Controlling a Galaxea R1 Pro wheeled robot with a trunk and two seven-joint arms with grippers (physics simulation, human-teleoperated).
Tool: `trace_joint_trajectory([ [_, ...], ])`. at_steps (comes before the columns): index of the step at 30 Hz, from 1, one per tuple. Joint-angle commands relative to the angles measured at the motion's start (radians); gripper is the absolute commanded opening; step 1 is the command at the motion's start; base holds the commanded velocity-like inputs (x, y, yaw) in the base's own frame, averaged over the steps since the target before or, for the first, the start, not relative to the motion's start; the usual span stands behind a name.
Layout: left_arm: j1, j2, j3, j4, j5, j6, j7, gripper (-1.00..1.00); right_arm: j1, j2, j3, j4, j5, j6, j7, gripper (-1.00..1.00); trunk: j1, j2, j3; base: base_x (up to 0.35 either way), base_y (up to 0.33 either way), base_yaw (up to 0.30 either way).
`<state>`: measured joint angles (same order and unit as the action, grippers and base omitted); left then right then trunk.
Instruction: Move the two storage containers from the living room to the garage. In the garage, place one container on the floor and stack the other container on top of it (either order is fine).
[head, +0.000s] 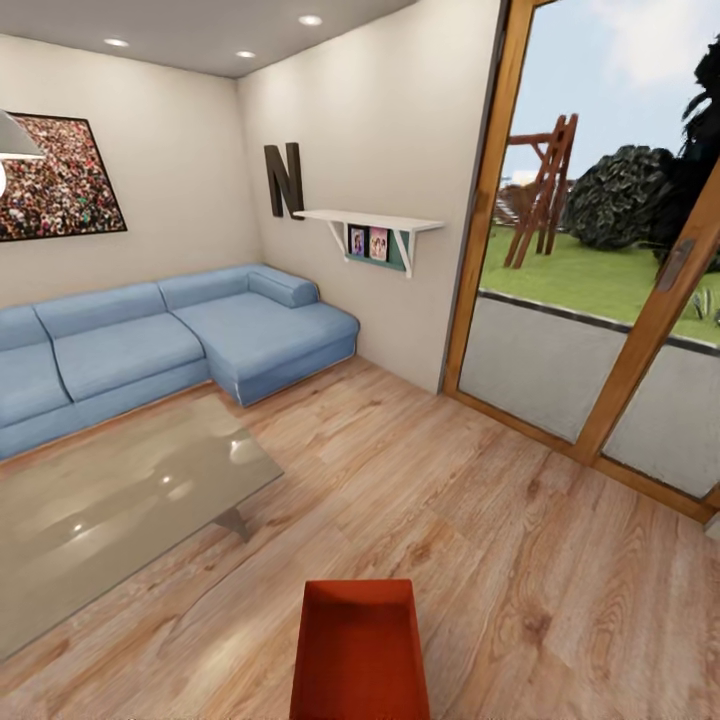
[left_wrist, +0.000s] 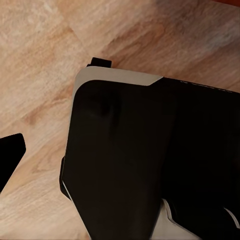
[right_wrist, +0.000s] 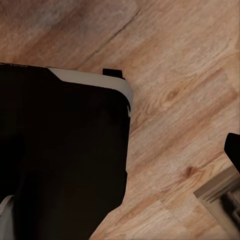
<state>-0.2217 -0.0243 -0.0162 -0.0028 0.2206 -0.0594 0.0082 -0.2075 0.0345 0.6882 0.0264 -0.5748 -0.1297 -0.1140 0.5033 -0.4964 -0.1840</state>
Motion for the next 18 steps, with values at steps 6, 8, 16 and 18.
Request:
trace_joint_trajectory([
  [6,-0.001,0.0,-0.002,0.001,0.006,-0.004,0.001,1.0,-0.001,0.001,0.007,0.003,-0.008,-0.01,-0.001,1.0,0.0,-0.002,-0.011,0.0,0.0,0.0],
  [8,-0.001,0.0,-0.002,0.001,0.006,-0.004,0.001,1.0,-0.001,0.001,0.007,0.003,-0.008,-0.011,-0.001,1.0,0.0,-0.002,-0.015,0.0,0.0,0.0],
  [16,-0.001,0.0,-0.002,0.001,0.006,-0.005,0.001,1.0,-0.001,0.001,0.007,0.003,-0.009,-0.011,-0.001,1.0,0.0,-0.002,-0.028,0.0,0.0,0.0],
  [18,-0.001,0.0,-0.002,0.001,0.006,-0.005,0.001,1.0,-0.001,0.001,0.007,0.003,-0.01,-0.011,-0.001,1.0,0.0,-0.002,-0.031,0.0,0.0,0.0],
])
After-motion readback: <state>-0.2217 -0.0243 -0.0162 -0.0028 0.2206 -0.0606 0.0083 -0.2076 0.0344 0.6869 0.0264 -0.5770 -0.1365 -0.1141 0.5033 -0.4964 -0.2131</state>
